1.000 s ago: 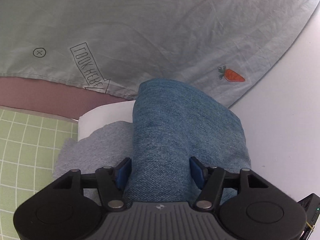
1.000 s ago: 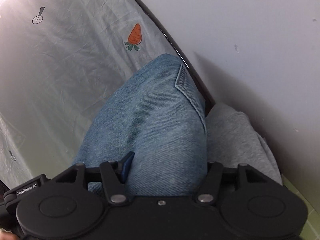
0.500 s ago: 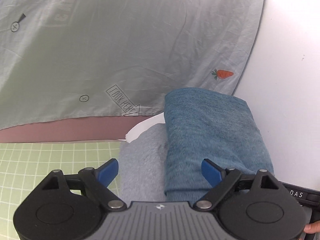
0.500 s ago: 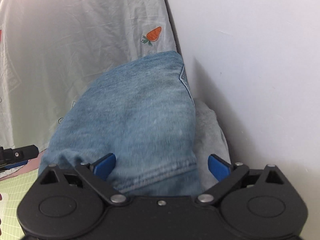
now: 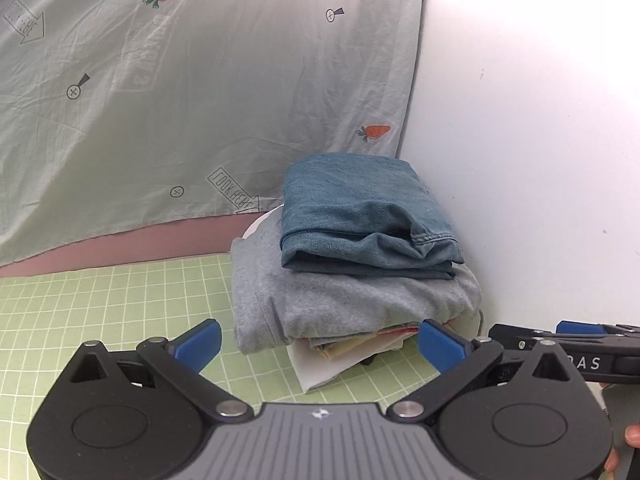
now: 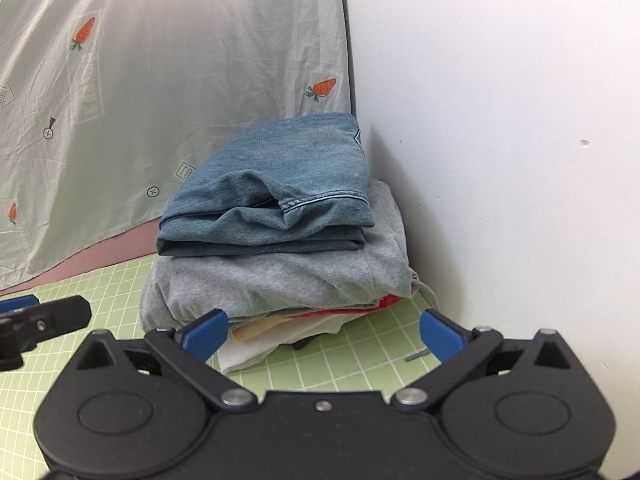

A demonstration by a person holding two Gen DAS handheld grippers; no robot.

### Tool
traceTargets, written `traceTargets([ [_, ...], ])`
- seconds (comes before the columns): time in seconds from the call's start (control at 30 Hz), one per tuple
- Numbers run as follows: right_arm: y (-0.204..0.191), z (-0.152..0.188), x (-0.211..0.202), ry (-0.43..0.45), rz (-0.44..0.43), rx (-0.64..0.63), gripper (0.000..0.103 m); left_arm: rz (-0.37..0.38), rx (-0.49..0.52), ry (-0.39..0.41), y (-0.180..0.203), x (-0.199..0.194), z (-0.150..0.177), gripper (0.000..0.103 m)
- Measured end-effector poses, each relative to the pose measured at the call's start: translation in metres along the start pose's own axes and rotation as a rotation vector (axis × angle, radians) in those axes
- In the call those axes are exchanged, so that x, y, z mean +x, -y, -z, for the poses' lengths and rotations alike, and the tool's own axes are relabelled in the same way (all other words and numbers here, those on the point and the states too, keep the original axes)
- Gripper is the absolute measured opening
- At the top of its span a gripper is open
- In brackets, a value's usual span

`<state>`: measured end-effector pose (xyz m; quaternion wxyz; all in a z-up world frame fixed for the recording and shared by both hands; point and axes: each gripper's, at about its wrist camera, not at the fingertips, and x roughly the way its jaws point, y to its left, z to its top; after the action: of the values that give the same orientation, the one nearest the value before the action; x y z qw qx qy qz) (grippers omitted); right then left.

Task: Fold clothes
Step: 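Open both grippers and withdraw them from the stack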

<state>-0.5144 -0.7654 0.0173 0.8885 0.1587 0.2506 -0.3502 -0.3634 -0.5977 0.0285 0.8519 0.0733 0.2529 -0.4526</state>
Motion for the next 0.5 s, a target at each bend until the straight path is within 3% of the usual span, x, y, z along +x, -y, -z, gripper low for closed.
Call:
traceTargets([
  [0.2,0.003,0.029,-0.043,-0.003,0.014,-0.027,0.103,-0.04,0.039,-0.005,0.012,-0.025,0.024,0.103],
  [0.5,0.01,0.043,-0.061,-0.016,0.017,-0.03,0.103,-0.047,0.033,0.002,0.015,-0.041,0.035,0.103],
])
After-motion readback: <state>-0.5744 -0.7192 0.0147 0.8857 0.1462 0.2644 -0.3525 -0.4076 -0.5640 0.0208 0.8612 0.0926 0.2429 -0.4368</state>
